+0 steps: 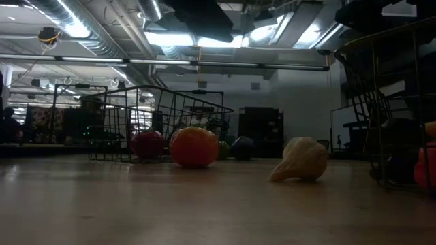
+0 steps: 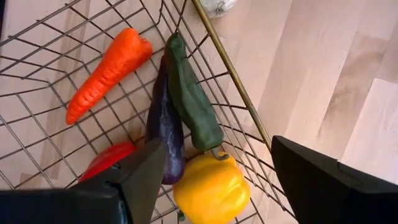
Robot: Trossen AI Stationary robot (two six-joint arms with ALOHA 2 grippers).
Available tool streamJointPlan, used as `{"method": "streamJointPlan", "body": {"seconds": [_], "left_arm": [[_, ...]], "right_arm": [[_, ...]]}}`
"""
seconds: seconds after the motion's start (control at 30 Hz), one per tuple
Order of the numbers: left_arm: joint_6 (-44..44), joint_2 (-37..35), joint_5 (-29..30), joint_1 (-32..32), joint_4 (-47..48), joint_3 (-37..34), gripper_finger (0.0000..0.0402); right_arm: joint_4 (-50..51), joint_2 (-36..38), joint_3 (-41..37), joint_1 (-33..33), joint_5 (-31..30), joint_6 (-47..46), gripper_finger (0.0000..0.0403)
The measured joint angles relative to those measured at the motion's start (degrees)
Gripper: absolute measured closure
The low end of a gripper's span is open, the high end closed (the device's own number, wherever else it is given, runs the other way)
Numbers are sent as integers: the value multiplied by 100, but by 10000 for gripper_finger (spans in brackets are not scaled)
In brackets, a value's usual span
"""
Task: Sort produce into baskets
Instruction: Put the orange bell pepper into the wire basket
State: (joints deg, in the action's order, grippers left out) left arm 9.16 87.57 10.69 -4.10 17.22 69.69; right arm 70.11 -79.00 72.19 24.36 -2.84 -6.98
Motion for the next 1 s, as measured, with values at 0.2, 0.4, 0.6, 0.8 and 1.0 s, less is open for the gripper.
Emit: {"method": "streamJointPlan", "body": {"seconds": [0.2, 0.4, 0.6, 0.8, 1.0], "left_arm": [[489, 793, -5, 0, 1302, 982, 2], [1065, 1364, -4, 0, 2277, 1361, 2], [817, 1533, -5, 0, 2471, 1360, 2], [369, 1530, -5, -33, 2408, 1313, 2], [-217, 1521, -4, -31, 2390, 1313, 2]], "right_arm": [[-15, 0, 0, 0, -314, 7, 112], [-17, 0, 0, -2, -417, 5, 112], [-20, 0, 0, -1, -417, 4, 112], [-22, 0, 0, 0, -419, -8, 112], [-22, 0, 0, -2, -421, -11, 112]]}}
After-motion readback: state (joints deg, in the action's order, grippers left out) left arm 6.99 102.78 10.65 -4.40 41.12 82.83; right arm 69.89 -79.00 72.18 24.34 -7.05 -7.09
